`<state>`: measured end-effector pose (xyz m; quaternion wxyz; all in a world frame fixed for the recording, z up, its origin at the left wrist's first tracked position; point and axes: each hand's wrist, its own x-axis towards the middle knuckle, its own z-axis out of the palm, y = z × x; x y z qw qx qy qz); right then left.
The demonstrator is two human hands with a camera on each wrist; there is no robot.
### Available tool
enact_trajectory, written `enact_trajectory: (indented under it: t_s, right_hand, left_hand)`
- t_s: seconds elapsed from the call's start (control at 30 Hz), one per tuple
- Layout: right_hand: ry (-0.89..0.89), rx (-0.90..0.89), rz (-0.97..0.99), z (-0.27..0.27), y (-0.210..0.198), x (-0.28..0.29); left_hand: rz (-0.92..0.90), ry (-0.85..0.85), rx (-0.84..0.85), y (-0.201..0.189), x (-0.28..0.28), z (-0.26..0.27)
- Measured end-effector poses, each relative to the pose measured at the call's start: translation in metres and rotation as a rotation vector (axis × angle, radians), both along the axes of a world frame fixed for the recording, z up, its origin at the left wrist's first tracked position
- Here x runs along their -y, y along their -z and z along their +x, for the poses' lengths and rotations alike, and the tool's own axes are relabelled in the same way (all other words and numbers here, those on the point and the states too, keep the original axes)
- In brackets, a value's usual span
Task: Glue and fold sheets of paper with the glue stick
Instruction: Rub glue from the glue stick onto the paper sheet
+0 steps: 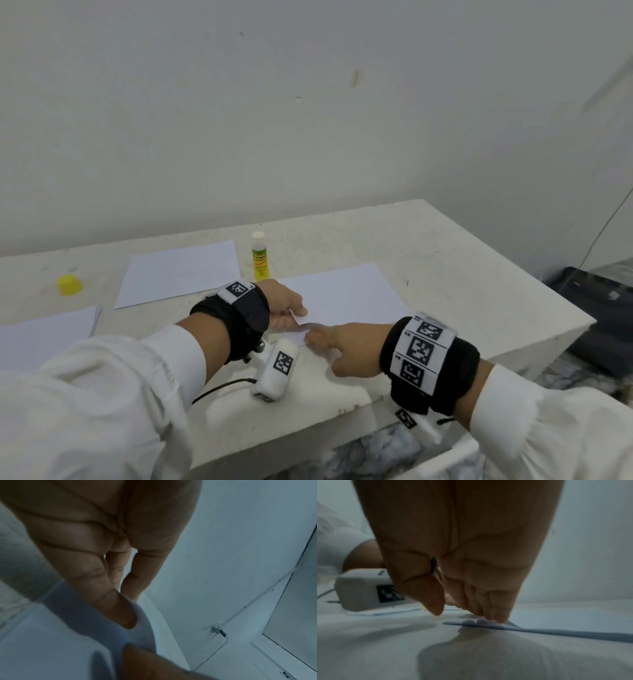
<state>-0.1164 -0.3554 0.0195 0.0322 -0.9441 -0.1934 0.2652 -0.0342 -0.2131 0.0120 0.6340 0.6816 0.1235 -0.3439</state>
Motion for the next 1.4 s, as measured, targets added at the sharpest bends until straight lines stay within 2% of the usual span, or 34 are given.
enact_trajectory:
  t_s: [0.07,0.17,0.3,0.5,0.6,0.7,0.87,1.0,1.17,1.3,1.4]
  right_hand:
    - [0.059,0.066,-0.093,0.003,0.011,0.005]
    - [0.247,0.075,-0.229,0.013,0.021,0.029]
    - [0.364,0.069,-0.241,0.023,0.024,0.064]
    - [0.450,0.041,-0.300,0.054,0.009,0.065]
    - [0.459,0.164,-0.205,0.078,-0.008,0.043]
    - [0.488,0.263,0.005,0.102,-0.019,-0.002]
    - [0.667,0.093,0.319,0.144,-0.008,-0.071]
    - [0.675,0.062,0.310,0.160,0.004,-0.098]
    - [0.702,0.103,0.297,0.168,0.006,-0.104]
    - [0.664,0.245,0.479,0.157,-0.005,-0.121]
    - [0.518,0.230,0.538,0.147,-0.014,-0.145]
  left_hand:
    - [0.023,0.009,0.015,0.002,-0.001,0.001]
    - [0.099,0.024,0.063,0.005,-0.006,0.004]
    - [0.173,0.045,0.139,0.001,-0.015,0.000]
    - [0.328,0.082,0.217,0.004,-0.067,-0.008]
    - [0.428,0.095,0.248,0.003,-0.107,-0.014]
    - [0.572,0.145,0.279,0.002,-0.150,-0.017]
    - [0.761,0.212,0.282,-0.003,-0.202,-0.028]
    - [0.934,0.279,0.321,-0.009,-0.219,-0.037]
    - [1.129,0.419,0.361,0.000,-0.226,-0.039]
    - [1.328,0.554,0.402,0.006,-0.232,-0.048]
    - [1.350,0.696,0.436,0.006,-0.235,-0.053]
